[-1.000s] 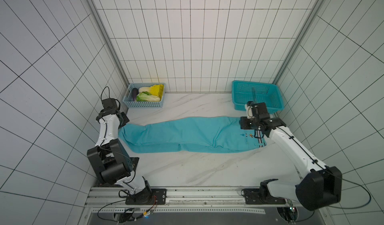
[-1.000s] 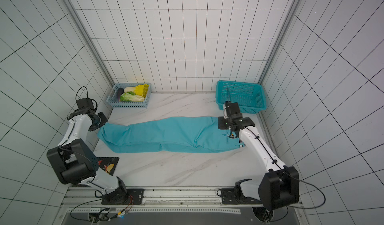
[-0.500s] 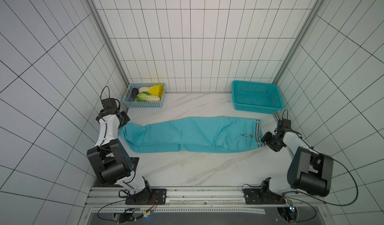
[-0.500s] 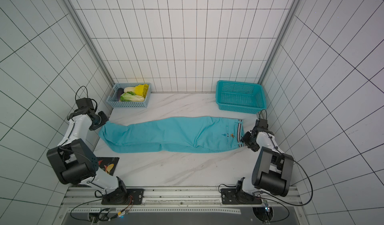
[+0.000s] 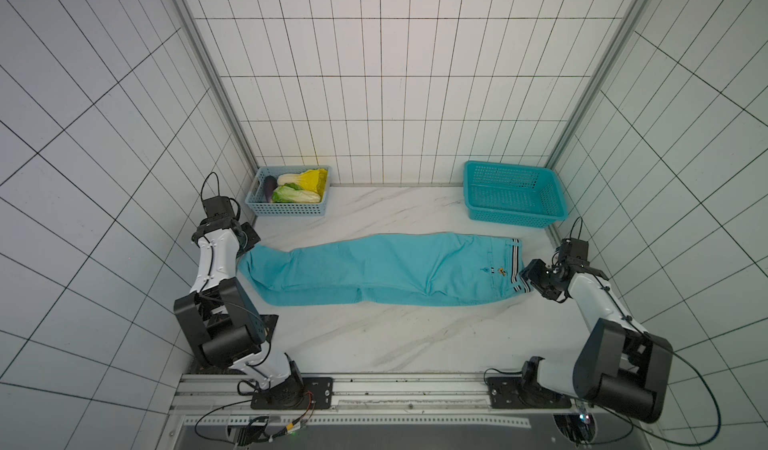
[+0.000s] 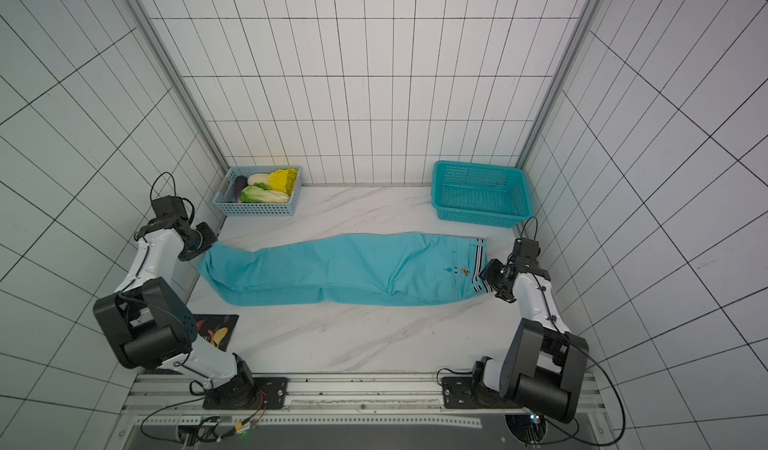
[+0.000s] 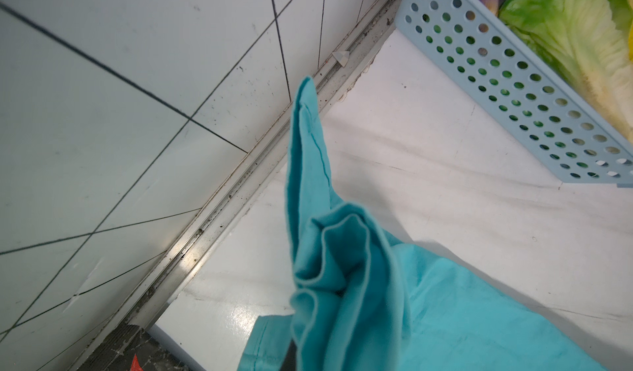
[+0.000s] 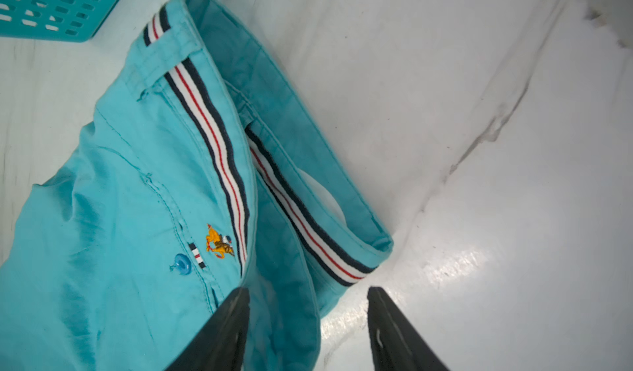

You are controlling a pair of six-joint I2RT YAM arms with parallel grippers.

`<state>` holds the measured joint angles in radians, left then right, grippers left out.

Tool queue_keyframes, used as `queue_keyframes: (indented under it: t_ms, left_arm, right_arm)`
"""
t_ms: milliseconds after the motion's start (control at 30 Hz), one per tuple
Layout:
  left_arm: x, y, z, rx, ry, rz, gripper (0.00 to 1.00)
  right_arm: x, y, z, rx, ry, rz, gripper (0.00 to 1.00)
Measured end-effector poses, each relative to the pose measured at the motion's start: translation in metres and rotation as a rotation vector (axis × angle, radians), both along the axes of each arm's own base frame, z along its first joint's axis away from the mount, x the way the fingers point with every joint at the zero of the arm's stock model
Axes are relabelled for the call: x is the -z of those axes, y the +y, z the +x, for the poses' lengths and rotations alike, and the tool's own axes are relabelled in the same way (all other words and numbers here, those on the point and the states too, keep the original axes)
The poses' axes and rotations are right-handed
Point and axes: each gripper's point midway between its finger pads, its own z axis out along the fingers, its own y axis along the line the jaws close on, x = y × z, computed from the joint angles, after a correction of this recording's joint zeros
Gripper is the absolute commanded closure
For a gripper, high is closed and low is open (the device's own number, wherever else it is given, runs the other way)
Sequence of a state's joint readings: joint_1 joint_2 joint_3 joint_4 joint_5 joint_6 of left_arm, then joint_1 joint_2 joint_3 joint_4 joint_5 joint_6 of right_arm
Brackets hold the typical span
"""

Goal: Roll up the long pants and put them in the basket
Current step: Fold the long pant at the center of the board.

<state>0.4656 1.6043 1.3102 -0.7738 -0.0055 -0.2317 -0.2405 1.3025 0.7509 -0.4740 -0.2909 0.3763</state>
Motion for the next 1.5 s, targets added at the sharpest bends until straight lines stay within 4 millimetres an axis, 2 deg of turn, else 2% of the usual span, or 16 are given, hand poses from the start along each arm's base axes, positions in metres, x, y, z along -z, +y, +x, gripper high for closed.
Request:
queue_keyframes:
  t_ms: [300, 400, 467, 500, 533, 633, 667, 767, 867, 967, 1033, 1133, 1200, 1333, 1467, 1500]
  left_arm:
    - [0.0, 0.0, 0.0, 0.0, 0.0, 0.0, 1.0]
    - [0.0, 0.0, 0.0, 0.0, 0.0, 0.0, 1.0]
    - [0.0, 0.0, 0.0, 0.0, 0.0, 0.0, 1.0]
    - [0.0, 0.0, 0.0, 0.0, 0.0, 0.0, 1.0]
    - [0.0, 0.0, 0.0, 0.0, 0.0, 0.0, 1.0]
    - [0.0, 0.0, 0.0, 0.001, -0.001, -0.002, 1.0]
    - [0.0, -0.001, 0.0, 0.002, -0.001, -0.002, 1.0]
    - [0.0, -0.001, 0.0, 0.002, -0.001, -0.002, 1.0]
    - [0.0, -0.001, 0.0, 0.002, -0.001, -0.002, 1.0]
    - [0.0, 0.0, 0.0, 0.001, -0.001, -0.003, 1.0]
    - [0.0, 0.0, 0.0, 0.001, -0.002, -0.003, 1.0]
    - [0.0, -0.001, 0.0, 0.002, -0.003, -0.005, 1.0]
    - [0.0, -0.001, 0.0, 0.002, -0.003, -0.005, 1.0]
    - [0.0, -0.001, 0.0, 0.003, -0.003, -0.005, 1.0]
    - [0.0, -0.001, 0.0, 0.003, -0.003, -0.006, 1.0]
    - [0.0, -0.001, 0.0, 0.003, -0.003, -0.006, 1.0]
  right_arm:
    - [0.015, 0.017, -0.004, -0.04, 0.04, 0.056, 0.43]
    - [0.005, 0.021, -0.005, -0.04, 0.008, 0.053, 0.55]
    - [-0.004, 0.022, -0.003, -0.039, -0.024, 0.048, 0.68]
    - [-0.006, 0.022, -0.003, -0.035, -0.031, 0.051, 0.7]
    - [-0.006, 0.023, -0.002, -0.036, -0.033, 0.055, 0.7]
    - [0.001, 0.027, 0.0, -0.035, -0.013, 0.088, 0.82]
    - [0.004, 0.029, 0.0, -0.038, -0.009, 0.097, 0.82]
    - [0.007, 0.034, -0.001, -0.039, 0.003, 0.109, 0.71]
    - [0.0, 0.027, -0.006, -0.009, -0.006, 0.069, 0.66]
    - [-0.02, 0.014, -0.014, 0.034, -0.047, -0.016, 0.59]
    - [-0.038, 0.007, -0.017, 0.056, -0.088, -0.056, 0.5]
    - [-0.052, 0.008, -0.013, 0.044, -0.121, -0.058, 0.47]
    - [-0.048, 0.011, -0.009, 0.031, -0.097, -0.037, 0.46]
    - [-0.017, 0.014, -0.011, 0.018, 0.019, -0.009, 0.41]
    - [-0.01, 0.012, -0.009, 0.011, 0.033, -0.017, 0.41]
    - [-0.009, 0.012, -0.008, 0.006, 0.031, -0.019, 0.44]
